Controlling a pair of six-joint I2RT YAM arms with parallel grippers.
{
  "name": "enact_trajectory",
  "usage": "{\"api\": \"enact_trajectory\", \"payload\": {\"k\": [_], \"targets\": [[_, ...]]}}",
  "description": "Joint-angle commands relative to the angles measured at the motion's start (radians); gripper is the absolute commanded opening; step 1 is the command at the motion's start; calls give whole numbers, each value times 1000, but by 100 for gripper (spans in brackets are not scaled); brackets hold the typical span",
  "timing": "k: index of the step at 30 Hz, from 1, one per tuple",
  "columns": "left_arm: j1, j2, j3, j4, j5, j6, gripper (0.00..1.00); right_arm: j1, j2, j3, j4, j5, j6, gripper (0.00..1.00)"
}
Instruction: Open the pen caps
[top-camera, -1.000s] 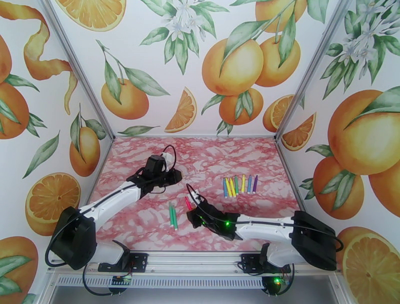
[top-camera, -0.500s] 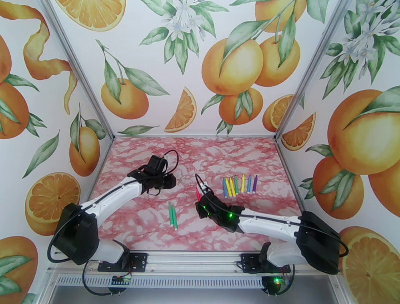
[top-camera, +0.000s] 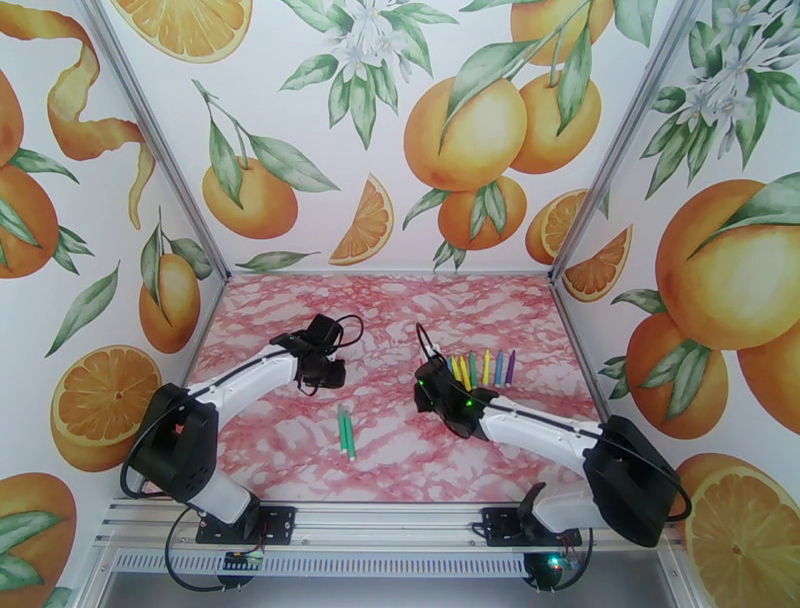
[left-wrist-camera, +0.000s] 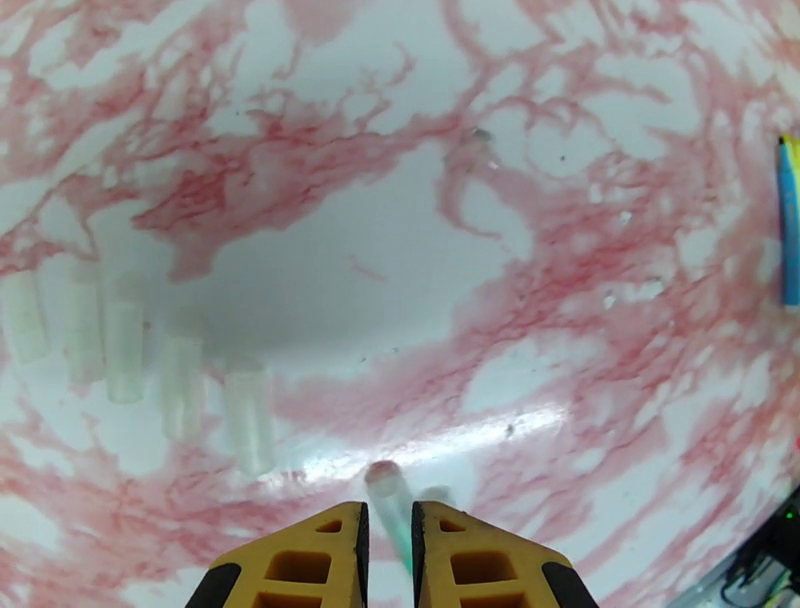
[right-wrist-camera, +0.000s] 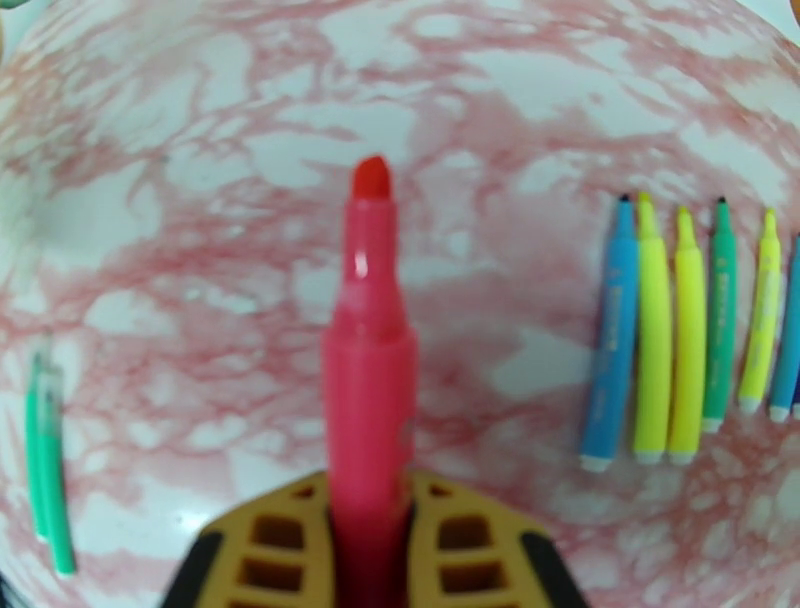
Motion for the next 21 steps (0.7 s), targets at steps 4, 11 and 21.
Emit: {"api": "enact_trajectory", "payload": {"k": [4,11,21], "targets": [[-4,56,47,-32,-49,32,0,-67,53,50,-25,10,-19,0],[-2,120,65,-33,-73,45,0,-113,138,85,-17,3,-26,0],[8,173,67,-35,-103,65,0,-155,238,124,-13,-17,-19,0]]}}
